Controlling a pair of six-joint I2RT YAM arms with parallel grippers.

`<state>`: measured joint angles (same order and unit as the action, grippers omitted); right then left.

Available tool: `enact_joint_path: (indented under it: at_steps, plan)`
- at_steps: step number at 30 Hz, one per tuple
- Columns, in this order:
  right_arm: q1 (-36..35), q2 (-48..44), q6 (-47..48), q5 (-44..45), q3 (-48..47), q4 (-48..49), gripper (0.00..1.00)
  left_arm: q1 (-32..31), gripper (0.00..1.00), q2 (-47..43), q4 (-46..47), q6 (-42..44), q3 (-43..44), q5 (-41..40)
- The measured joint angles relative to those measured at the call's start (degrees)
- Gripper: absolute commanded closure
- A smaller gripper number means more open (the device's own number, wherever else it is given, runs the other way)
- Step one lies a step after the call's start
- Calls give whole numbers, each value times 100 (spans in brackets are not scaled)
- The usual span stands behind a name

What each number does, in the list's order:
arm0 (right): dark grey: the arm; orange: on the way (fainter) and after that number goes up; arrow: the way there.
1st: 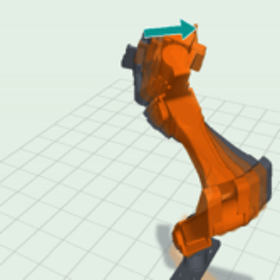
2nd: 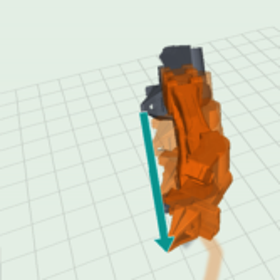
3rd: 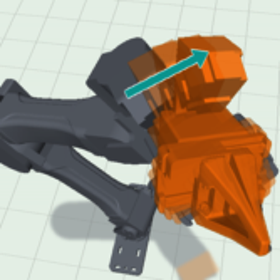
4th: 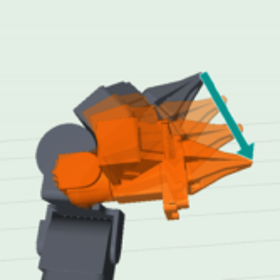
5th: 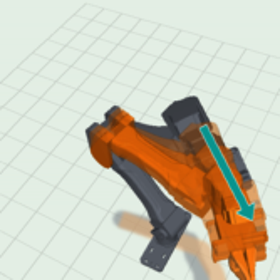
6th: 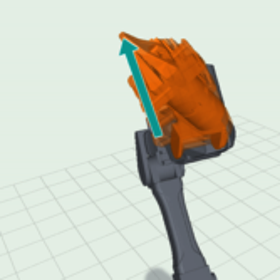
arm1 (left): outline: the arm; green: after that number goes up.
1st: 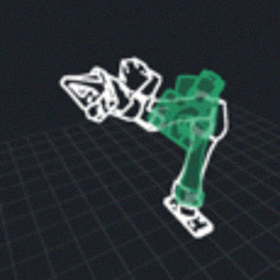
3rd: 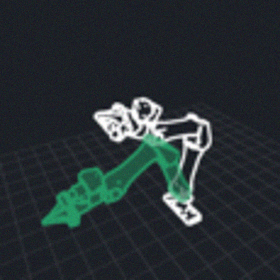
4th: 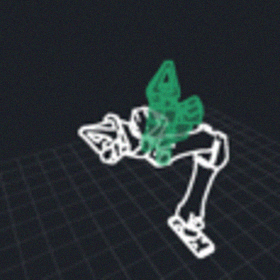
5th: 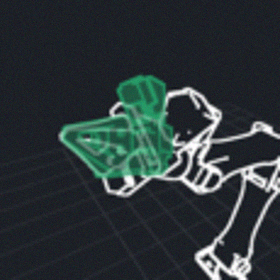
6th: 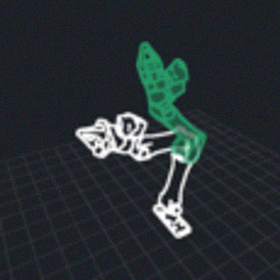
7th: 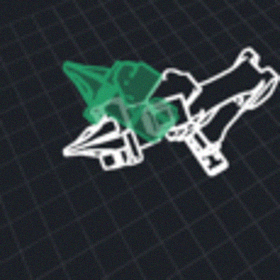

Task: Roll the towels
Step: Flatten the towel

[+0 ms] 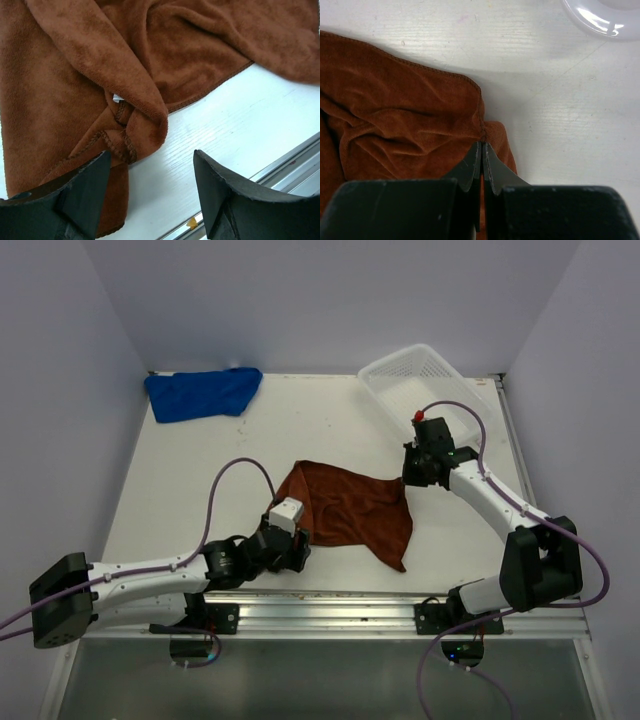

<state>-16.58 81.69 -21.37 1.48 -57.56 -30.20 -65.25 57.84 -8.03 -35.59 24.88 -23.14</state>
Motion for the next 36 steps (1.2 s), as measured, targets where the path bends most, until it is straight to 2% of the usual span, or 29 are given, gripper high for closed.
enact_joint_path:
  at_steps: [2, 6, 7, 13, 22, 31, 36]
  plan:
    - [0, 0, 0, 0, 0, -2, 100, 0, 33, 9, 205, 109, -9, 0]
    - [0, 0, 0, 0, 0, -2, 100, 0, 47, 179, 632, 361, -13, 0]
    - [0, 0, 0, 0, 0, -2, 100, 0, 48, 275, 675, 396, -13, 0]
    - [0, 0, 2, 0, 0, -2, 100, 39, 49, 833, 649, 476, 31, -33]
    - [0, 0, 2, 0, 0, -2, 100, 63, 43, 442, 529, 345, 31, -358]
    - [0, 0, 2, 0, 0, -2, 100, 74, 46, 505, 542, 326, 28, -487]
    - [0, 0, 4, 0, 0, -2, 100, 74, 67, 789, 553, 313, 22, -404]
